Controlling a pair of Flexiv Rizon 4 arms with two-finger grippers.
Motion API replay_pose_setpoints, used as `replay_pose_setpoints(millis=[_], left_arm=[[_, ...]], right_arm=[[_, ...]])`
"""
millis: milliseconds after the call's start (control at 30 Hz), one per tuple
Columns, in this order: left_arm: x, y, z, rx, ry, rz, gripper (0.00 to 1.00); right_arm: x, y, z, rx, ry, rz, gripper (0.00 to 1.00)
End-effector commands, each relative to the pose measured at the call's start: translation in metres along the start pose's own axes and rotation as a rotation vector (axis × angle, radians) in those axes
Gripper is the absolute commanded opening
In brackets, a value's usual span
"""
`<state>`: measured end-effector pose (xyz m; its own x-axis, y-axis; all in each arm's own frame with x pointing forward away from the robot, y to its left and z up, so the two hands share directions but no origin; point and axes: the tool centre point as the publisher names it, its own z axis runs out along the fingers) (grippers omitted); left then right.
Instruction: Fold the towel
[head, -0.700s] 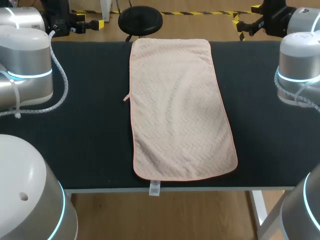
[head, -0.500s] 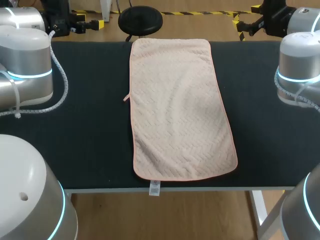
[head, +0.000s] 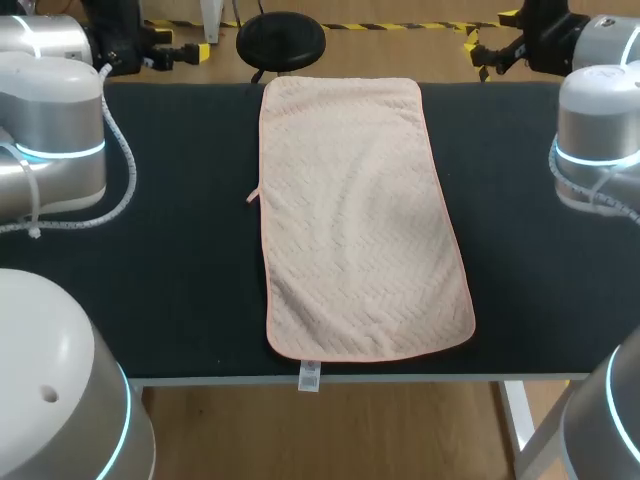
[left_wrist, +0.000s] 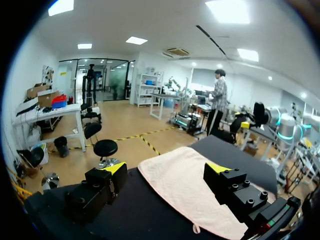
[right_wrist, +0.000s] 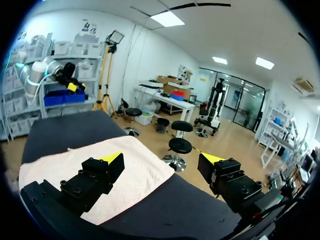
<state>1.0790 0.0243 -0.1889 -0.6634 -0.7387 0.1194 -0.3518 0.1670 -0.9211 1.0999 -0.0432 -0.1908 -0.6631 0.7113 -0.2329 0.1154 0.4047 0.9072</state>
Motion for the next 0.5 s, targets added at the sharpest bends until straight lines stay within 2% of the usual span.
replay_pose_setpoints(millis=[33,133,233,267,367,433,500], left_arm=[[0.003,0.0,0.019,-0.343,0.03,0.207,1.0],[0.012,0.007,0.025,-0.573,0.03,0.375,1.0],[0.019,0.022,0.03,-0.832,0.036,0.544,1.0],[0.022,0.028,0.031,-0.909,0.032,0.604,1.0],[0.028,0.044,0.031,-1.062,0.033,0.711,1.0],[0.032,0.055,0.03,-1.13,0.036,0.762,1.0],[0.035,0.065,0.03,-1.172,0.067,0.751,1.0]], right_arm=[[0.005,0.003,0.013,0.303,0.105,-0.376,1.0],[0.015,0.002,0.014,0.462,0.197,-0.638,1.0],[0.025,-0.002,0.016,0.636,0.264,-0.842,1.0],[0.028,-0.004,0.016,0.666,0.278,-0.891,1.0],[0.04,-0.013,0.017,0.762,0.34,-0.986,1.0],[0.048,-0.022,0.019,0.81,0.366,-1.03,1.0],[0.059,-0.031,0.02,0.822,0.398,-1.022,1.0]])
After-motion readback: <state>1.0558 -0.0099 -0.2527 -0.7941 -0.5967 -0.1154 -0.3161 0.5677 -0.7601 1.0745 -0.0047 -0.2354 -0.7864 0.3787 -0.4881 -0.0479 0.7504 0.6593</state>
